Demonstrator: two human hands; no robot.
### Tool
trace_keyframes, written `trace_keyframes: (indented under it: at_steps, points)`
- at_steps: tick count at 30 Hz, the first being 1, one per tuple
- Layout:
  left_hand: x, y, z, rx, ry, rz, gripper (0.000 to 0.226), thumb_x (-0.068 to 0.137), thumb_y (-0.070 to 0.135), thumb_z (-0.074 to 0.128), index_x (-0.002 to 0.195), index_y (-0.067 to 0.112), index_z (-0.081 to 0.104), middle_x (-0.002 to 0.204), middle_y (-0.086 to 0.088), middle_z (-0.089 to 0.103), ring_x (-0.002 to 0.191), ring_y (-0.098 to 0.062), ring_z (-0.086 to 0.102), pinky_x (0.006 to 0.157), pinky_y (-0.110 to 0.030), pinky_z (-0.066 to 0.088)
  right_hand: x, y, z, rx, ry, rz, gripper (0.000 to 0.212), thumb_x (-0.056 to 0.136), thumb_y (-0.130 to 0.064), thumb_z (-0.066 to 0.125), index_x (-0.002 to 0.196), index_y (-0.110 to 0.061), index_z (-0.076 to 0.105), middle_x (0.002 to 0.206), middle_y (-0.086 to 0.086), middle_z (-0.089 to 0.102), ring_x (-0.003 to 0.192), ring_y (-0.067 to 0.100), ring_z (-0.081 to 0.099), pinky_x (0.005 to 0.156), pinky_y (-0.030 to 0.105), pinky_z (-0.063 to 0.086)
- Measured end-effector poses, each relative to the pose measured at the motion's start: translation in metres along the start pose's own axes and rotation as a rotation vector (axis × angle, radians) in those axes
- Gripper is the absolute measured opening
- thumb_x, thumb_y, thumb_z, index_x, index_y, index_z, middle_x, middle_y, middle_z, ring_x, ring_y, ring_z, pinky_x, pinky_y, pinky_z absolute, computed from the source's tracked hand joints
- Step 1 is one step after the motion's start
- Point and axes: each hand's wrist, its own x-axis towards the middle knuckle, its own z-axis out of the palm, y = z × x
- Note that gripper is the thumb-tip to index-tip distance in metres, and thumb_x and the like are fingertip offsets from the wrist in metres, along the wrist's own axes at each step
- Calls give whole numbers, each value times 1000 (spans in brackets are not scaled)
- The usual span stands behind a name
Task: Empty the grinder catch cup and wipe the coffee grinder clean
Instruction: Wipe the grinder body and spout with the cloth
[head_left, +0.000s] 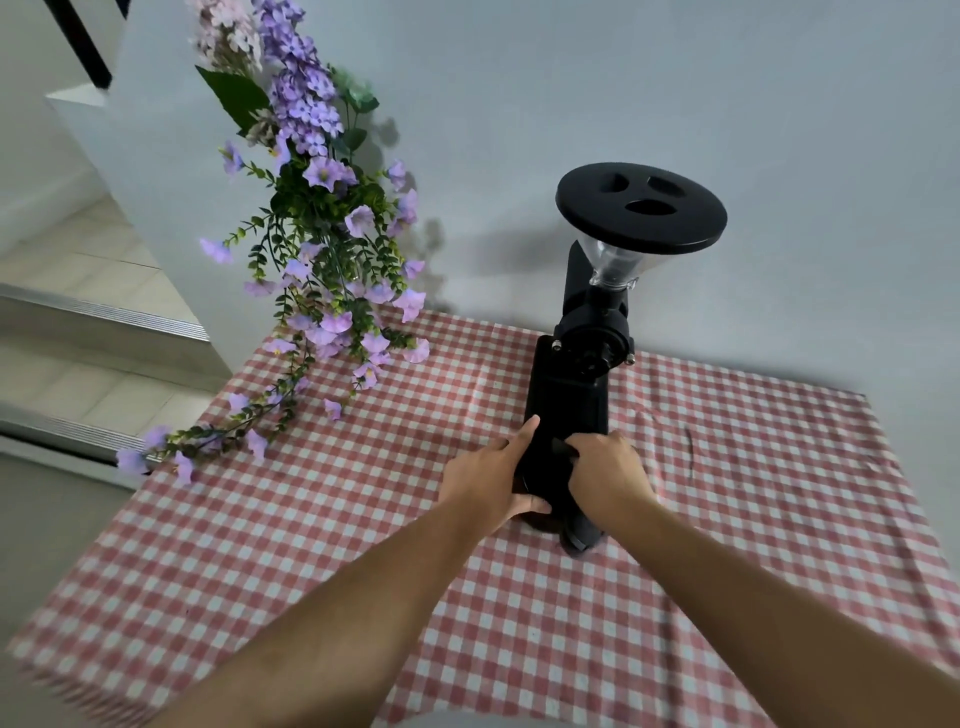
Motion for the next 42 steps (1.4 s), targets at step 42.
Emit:
trace_keyframes:
  at_steps: [42]
  points:
    - [2,4,0,112,-14,-62,104,72,73,56,148,37,-5,97,2,62,73,-13,61,61,-29,53,-50,43,16,-360,19,-385,47,85,-12,65,130,-7,51,131,8,53,121,26,48,98,34,46]
